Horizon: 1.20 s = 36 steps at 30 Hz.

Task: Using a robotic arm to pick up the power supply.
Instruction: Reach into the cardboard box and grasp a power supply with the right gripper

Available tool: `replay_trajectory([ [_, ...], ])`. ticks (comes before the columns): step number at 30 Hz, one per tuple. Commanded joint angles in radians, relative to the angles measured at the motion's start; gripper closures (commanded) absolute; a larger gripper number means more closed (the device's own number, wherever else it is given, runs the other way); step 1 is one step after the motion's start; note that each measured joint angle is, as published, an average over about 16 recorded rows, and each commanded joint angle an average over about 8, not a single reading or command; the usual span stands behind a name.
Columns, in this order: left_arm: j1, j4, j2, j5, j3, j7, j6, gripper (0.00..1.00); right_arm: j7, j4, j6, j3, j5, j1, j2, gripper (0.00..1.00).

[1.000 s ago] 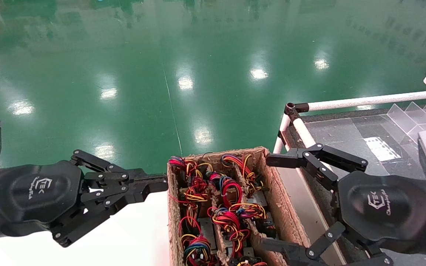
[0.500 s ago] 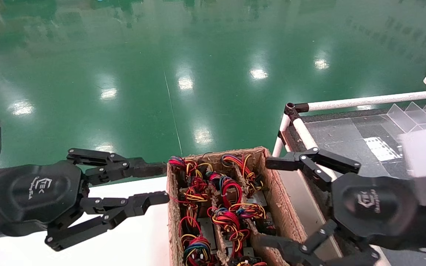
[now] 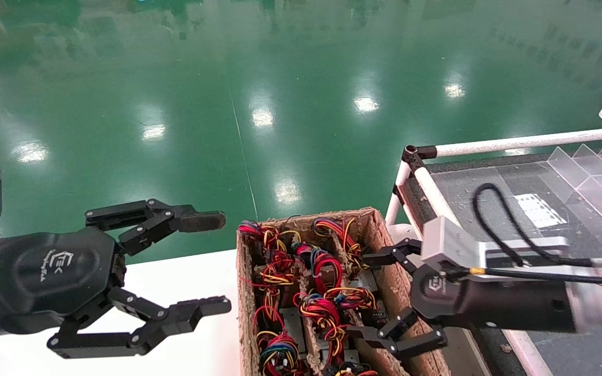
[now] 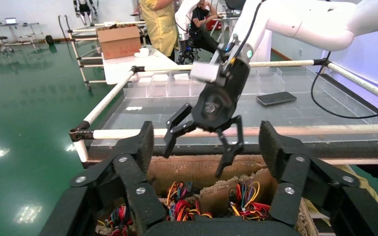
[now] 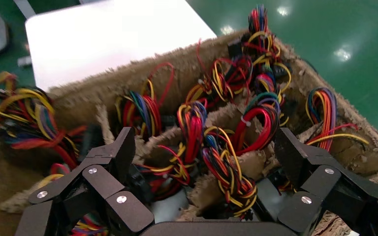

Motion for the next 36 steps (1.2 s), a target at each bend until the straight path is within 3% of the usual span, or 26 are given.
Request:
replay_trajectory([
  [1, 0.0, 0.0, 0.0, 0.0, 0.0, 0.0, 0.0, 0.0, 0.007, -0.018, 0.001, -0.025, -0.049, 0.024, -0.022, 0.71],
  [3, 0.0, 0.0, 0.0, 0.0, 0.0, 0.0, 0.0, 0.0, -0.007, -0.031, 0.007, -0.033, -0.071, 0.03, -0.032, 0.96],
  [4, 0.0, 0.0, 0.0, 0.0, 0.0, 0.0, 0.0, 0.0, -0.015, -0.036, 0.01, -0.036, -0.08, 0.031, -0.036, 1.0],
  [16, 0.0, 0.0, 0.0, 0.0, 0.0, 0.0, 0.0, 0.0, -0.099, -0.062, 0.062, -0.053, -0.147, 0.009, -0.061, 1.0],
  [36, 0.0, 0.0, 0.0, 0.0, 0.0, 0.0, 0.0, 0.0, -0.177, -0.151, 0.085, -0.048, -0.14, -0.003, -0.098, 1.0],
])
